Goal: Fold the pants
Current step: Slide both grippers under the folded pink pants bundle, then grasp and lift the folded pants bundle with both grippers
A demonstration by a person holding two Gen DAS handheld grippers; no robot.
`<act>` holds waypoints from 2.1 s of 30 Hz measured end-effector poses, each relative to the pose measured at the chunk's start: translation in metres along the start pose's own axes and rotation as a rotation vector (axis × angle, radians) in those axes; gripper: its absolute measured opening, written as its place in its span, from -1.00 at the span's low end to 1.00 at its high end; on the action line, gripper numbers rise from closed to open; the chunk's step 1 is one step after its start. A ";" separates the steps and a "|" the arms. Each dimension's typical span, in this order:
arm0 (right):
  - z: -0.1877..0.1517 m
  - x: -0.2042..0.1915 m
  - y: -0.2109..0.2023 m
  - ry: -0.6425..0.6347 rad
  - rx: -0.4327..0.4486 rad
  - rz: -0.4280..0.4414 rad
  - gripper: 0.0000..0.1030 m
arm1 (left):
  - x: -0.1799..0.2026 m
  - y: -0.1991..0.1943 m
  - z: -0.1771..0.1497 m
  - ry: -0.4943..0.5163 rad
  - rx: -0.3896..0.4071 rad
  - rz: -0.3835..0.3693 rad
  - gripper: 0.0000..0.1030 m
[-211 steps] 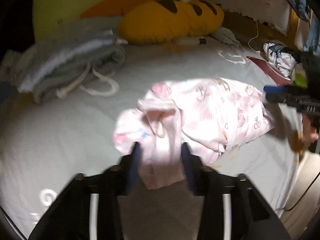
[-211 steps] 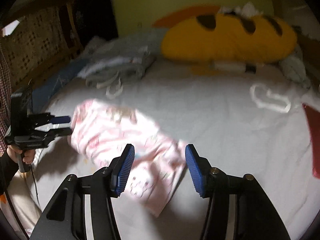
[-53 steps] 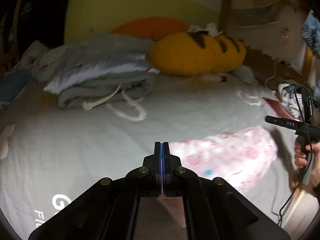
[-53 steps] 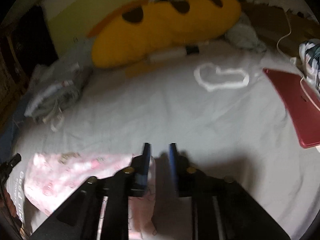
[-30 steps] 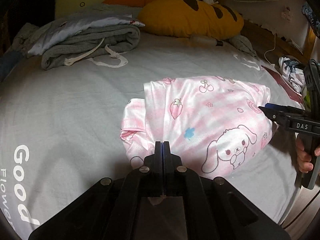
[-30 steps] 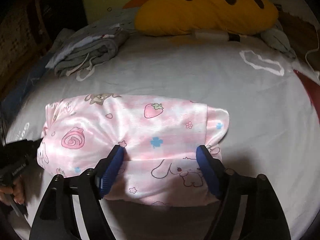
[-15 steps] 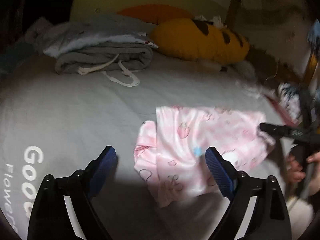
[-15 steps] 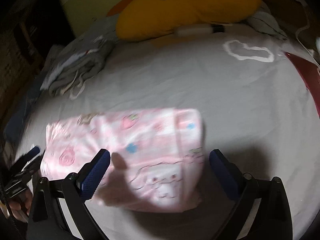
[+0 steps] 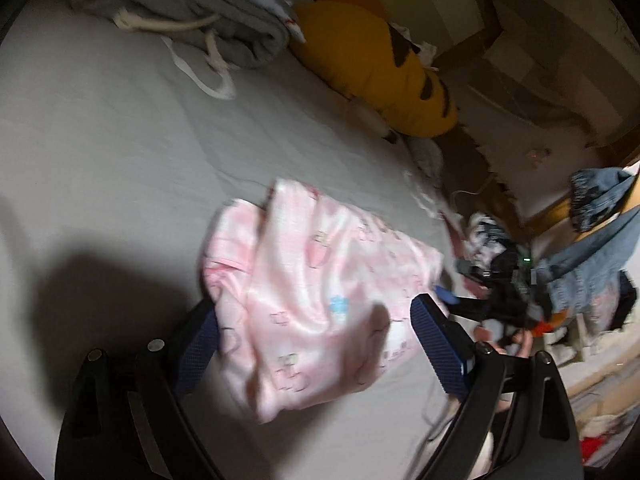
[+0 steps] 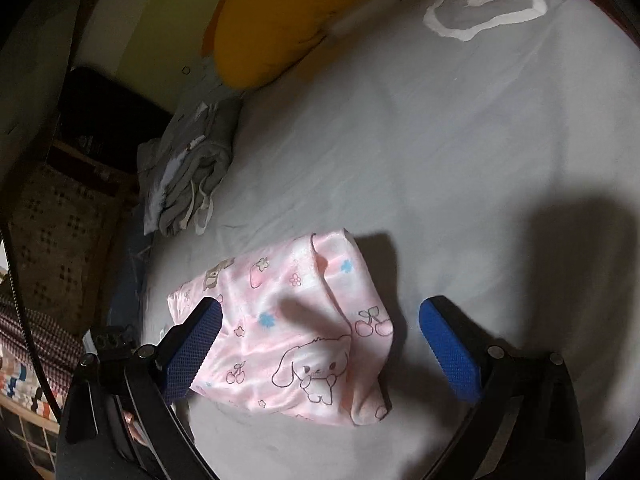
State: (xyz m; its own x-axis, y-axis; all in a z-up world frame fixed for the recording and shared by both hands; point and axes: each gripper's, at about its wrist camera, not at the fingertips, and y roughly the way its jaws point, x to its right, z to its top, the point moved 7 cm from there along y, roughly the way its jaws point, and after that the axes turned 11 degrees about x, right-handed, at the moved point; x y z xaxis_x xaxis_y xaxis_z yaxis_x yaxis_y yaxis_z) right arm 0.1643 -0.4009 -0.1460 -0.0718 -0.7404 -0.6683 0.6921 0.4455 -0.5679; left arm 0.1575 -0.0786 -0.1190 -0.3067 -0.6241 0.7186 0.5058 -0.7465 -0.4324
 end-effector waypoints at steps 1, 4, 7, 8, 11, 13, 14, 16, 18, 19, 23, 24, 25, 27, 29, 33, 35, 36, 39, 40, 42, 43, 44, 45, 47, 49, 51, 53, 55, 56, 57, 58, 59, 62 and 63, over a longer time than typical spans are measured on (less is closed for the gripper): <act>-0.001 -0.004 0.003 -0.022 -0.009 0.004 0.95 | 0.003 0.005 -0.001 0.000 -0.008 -0.018 0.75; -0.010 -0.021 0.019 -0.096 -0.048 0.035 0.95 | 0.012 0.017 -0.002 0.020 -0.018 -0.052 0.75; -0.020 -0.039 0.033 -0.196 -0.070 0.037 0.95 | 0.020 0.026 -0.004 0.038 -0.034 -0.079 0.75; -0.025 -0.047 0.037 -0.220 -0.085 0.067 0.95 | 0.023 0.029 -0.006 0.043 -0.038 -0.088 0.70; -0.035 -0.061 0.045 -0.196 -0.127 0.169 0.95 | 0.021 0.037 -0.009 0.044 -0.052 -0.069 0.28; -0.036 -0.062 0.045 -0.194 -0.105 0.162 0.94 | 0.019 0.036 -0.008 0.042 -0.041 -0.062 0.11; -0.035 -0.062 0.045 -0.186 -0.086 0.154 0.85 | 0.016 0.034 -0.007 0.032 -0.034 -0.059 0.04; -0.033 -0.058 0.043 -0.171 -0.056 0.124 0.41 | 0.012 0.033 -0.007 0.020 -0.028 -0.048 -0.19; -0.033 -0.054 0.045 -0.182 -0.056 0.091 0.00 | 0.012 0.033 -0.007 0.032 -0.022 -0.043 -0.25; -0.034 -0.053 0.045 -0.192 -0.057 0.087 -0.06 | 0.014 0.033 -0.008 0.045 -0.022 -0.039 -0.25; -0.034 -0.058 0.043 -0.223 -0.058 0.099 -0.31 | 0.017 0.034 -0.009 0.079 -0.017 -0.017 -0.25; -0.035 -0.059 0.044 -0.222 -0.058 0.108 -0.37 | 0.017 0.034 -0.009 0.081 -0.014 -0.016 -0.26; -0.036 -0.060 0.043 -0.226 -0.053 0.106 -0.42 | 0.017 0.034 -0.009 0.086 -0.009 -0.011 -0.29; -0.036 -0.064 0.041 -0.257 -0.031 0.092 -0.47 | 0.021 0.032 -0.009 0.119 0.005 0.011 -0.32; -0.035 -0.073 0.034 -0.305 0.008 0.089 -0.49 | 0.029 0.029 -0.009 0.180 0.032 0.040 -0.34; -0.033 -0.087 0.019 -0.353 0.072 0.079 -0.49 | 0.048 0.016 -0.002 0.284 0.098 0.059 -0.34; -0.033 -0.097 0.010 -0.403 0.112 0.067 -0.50 | 0.060 0.007 0.004 0.339 0.135 0.066 -0.34; -0.032 -0.105 0.005 -0.434 0.136 0.063 -0.50 | 0.065 0.002 0.008 0.358 0.152 0.065 -0.34; -0.030 -0.126 -0.012 -0.503 0.196 0.062 -0.49 | 0.083 -0.017 0.022 0.419 0.210 0.065 -0.34; -0.028 -0.133 -0.016 -0.523 0.207 0.066 -0.49 | 0.089 -0.023 0.027 0.451 0.226 0.074 -0.34; -0.020 -0.153 -0.024 -0.561 0.243 0.073 -0.49 | 0.101 -0.035 0.038 0.524 0.262 0.105 -0.34; -0.015 -0.164 -0.026 -0.572 0.259 0.086 -0.49 | 0.107 -0.042 0.045 0.561 0.287 0.123 -0.34; -0.008 -0.177 -0.029 -0.582 0.278 0.104 -0.49 | 0.112 -0.047 0.051 0.585 0.310 0.134 -0.34; 0.000 -0.190 -0.030 -0.590 0.299 0.118 -0.49 | 0.117 -0.053 0.060 0.613 0.337 0.147 -0.34; 0.015 -0.212 -0.033 -0.591 0.338 0.155 -0.49 | 0.123 -0.063 0.077 0.663 0.398 0.189 -0.33; 0.029 -0.232 -0.031 -0.595 0.373 0.193 -0.49 | 0.127 -0.072 0.096 0.721 0.465 0.230 -0.33; 0.043 -0.253 -0.026 -0.627 0.416 0.203 -0.49 | 0.126 -0.078 0.118 0.747 0.516 0.262 -0.33; 0.058 -0.275 -0.016 -0.655 0.461 0.221 -0.49 | 0.122 -0.082 0.142 0.748 0.563 0.274 -0.33; 0.073 -0.293 -0.005 -0.662 0.496 0.235 -0.49 | 0.117 -0.085 0.164 0.761 0.602 0.286 -0.33; 0.083 -0.303 0.001 -0.661 0.517 0.247 -0.49 | 0.114 -0.085 0.178 0.771 0.622 0.294 -0.32; 0.093 -0.311 0.008 -0.656 0.536 0.260 -0.49 | 0.111 -0.084 0.190 0.778 0.637 0.301 -0.32; 0.103 -0.319 0.016 -0.650 0.551 0.269 -0.49 | 0.108 -0.082 0.203 0.782 0.653 0.307 -0.32; 0.113 -0.326 0.025 -0.640 0.565 0.280 -0.49 | 0.105 -0.080 0.219 0.782 0.671 0.313 -0.32; 0.147 -0.349 0.056 -0.629 0.590 0.298 -0.49 | 0.088 -0.070 0.265 0.775 0.716 0.316 -0.31; 0.161 -0.357 0.071 -0.628 0.612 0.277 -0.49 | 0.081 -0.063 0.280 0.774 0.709 0.327 -0.31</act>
State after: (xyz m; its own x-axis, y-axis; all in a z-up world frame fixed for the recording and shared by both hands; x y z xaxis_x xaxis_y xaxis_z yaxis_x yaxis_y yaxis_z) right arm 0.3544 -0.1857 0.1296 0.4323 -0.8643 -0.2571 0.8989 0.4357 0.0465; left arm 0.3267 -0.0169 0.1191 -0.3710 -0.9285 -0.0166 0.9272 -0.3714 0.0497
